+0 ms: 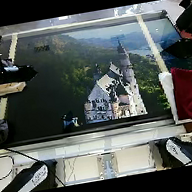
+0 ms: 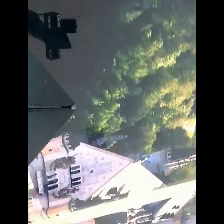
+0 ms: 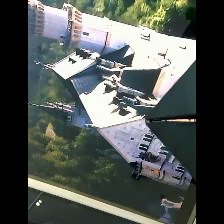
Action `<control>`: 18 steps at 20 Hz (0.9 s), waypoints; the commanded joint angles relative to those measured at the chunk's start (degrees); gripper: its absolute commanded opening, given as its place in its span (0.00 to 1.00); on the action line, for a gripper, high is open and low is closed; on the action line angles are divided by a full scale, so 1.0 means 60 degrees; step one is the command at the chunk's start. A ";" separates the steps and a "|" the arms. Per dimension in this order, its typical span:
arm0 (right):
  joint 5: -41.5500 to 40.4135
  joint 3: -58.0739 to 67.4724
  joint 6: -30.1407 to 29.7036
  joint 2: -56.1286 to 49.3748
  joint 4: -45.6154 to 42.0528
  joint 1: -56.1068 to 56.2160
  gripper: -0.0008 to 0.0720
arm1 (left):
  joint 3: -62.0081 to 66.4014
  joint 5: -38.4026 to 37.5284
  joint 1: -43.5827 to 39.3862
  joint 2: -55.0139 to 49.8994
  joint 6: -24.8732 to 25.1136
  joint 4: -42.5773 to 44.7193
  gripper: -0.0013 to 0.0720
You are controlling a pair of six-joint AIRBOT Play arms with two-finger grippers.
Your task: Fold the shirts.
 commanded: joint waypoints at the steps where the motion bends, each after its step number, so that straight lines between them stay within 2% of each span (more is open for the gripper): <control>1: 0.0015 0.0004 0.0000 -0.0004 -0.0044 0.0011 0.03 | 0.0000 0.0004 0.0011 0.0004 0.0000 0.0000 0.04; 13: 0.0011 0.0004 0.0000 -0.0011 -0.0291 0.0011 0.03 | 0.0000 0.0229 0.0007 -0.0022 0.0146 0.0189 0.04; 14: -0.0004 0.0000 0.0000 -0.0011 -0.0342 0.0011 0.03 | 0.0000 0.0874 0.0018 -0.0076 0.0215 0.0805 0.10; 15: -0.0007 0.0000 0.0000 -0.0011 -0.0452 0.0011 0.03 | 0.0000 0.1322 0.0098 -0.0138 0.0146 0.1960 0.37; 16: -0.0004 0.0000 0.0000 -0.0011 -0.0568 0.0011 0.03 | 0.0000 0.1621 0.0248 -0.0229 -0.0696 0.3676 0.68; 17: -0.0007 0.0000 0.0000 -0.0011 -0.0688 0.0011 0.03 | 0.0000 0.1581 0.0481 -0.0339 -0.1887 0.5584 0.79; 18: -0.0018 0.0000 0.0000 -0.0015 -0.0750 0.0011 0.03 | 0.0000 0.1224 0.0823 -0.0474 -0.3067 0.7461 0.86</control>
